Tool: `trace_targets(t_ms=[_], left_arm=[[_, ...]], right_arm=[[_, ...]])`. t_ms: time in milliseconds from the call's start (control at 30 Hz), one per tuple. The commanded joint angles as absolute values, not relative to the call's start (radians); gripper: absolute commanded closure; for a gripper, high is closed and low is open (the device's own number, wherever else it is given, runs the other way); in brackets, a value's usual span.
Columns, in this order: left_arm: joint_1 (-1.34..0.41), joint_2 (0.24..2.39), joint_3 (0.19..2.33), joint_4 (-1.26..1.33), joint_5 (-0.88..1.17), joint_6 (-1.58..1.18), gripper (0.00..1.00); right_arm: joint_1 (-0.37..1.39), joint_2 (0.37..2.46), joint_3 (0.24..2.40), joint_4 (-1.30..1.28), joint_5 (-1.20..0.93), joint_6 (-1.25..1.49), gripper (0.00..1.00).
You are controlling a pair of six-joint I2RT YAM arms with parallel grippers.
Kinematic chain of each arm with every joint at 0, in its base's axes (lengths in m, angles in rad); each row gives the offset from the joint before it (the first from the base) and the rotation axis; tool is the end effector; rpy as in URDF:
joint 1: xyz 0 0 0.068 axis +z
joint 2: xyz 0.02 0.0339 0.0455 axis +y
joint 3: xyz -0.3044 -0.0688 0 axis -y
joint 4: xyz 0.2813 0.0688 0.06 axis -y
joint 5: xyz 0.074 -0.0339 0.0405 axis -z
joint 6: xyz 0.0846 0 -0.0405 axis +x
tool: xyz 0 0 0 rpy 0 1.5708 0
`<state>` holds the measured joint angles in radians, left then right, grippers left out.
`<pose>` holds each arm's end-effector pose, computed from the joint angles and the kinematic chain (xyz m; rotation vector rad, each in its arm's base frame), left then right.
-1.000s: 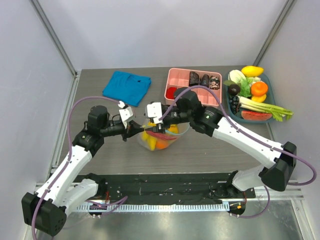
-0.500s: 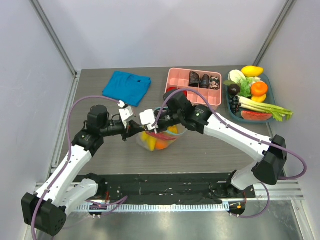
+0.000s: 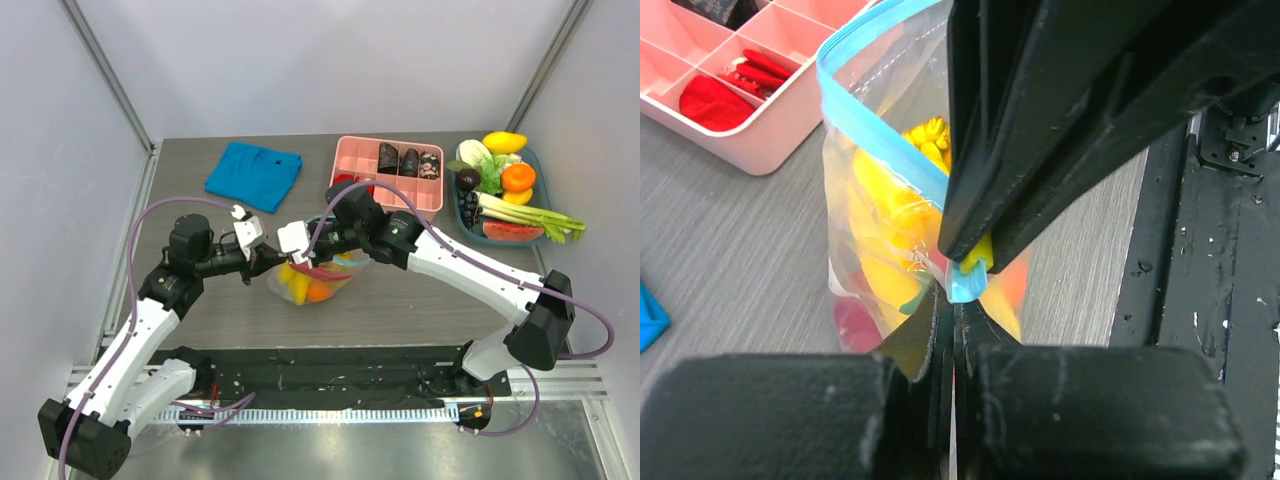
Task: Place the food in the zip-top bag and seal the zipper
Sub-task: Zip the zipper food storage bag at the center of the board.
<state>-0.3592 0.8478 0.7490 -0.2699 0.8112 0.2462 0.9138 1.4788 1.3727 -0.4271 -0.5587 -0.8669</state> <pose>0.1917 -0.1375 0.3260 1.0612 1.5883 -0.8565 0.2110 0.3470 0.3724 -1.8001 1.0262 0.6138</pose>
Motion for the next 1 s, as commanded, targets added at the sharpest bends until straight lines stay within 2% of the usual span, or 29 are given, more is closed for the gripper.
trace_targets(t_ms=[0,767,800,833,867,900,933,967], left_arm=[[-0.360,0.802,0.759,-0.255,0.830,0.276,1.00],[-0.360,0.784,0.775,-0.287,0.807,0.293,0.99],[-0.360,0.794,0.782,-0.287,0.808,0.270,0.96],[-0.360,0.822,0.805,-0.282,0.811,0.256,0.80],[-0.362,0.836,0.817,-0.278,0.816,0.246,0.70],[-0.362,0.851,0.828,-0.278,0.825,0.233,0.64],[-0.364,0.860,0.851,-0.275,0.828,0.235,0.54],[-0.365,0.873,0.857,-0.269,0.828,0.235,0.49]], right_arm=[[0.877,1.434,1.367,-0.462,-0.503,-0.881,0.97],[0.746,1.376,1.365,-0.574,-0.560,-0.871,0.99],[0.747,1.379,1.371,-0.557,-0.569,-0.855,0.99],[0.749,1.384,1.377,-0.546,-0.581,-0.820,0.99],[0.753,1.394,1.387,-0.535,-0.590,-0.809,0.99],[0.758,1.397,1.391,-0.519,-0.607,-0.799,0.99],[0.771,1.400,1.391,-0.506,-0.614,-0.781,0.99],[0.781,1.402,1.388,-0.496,-0.617,-0.775,0.99]])
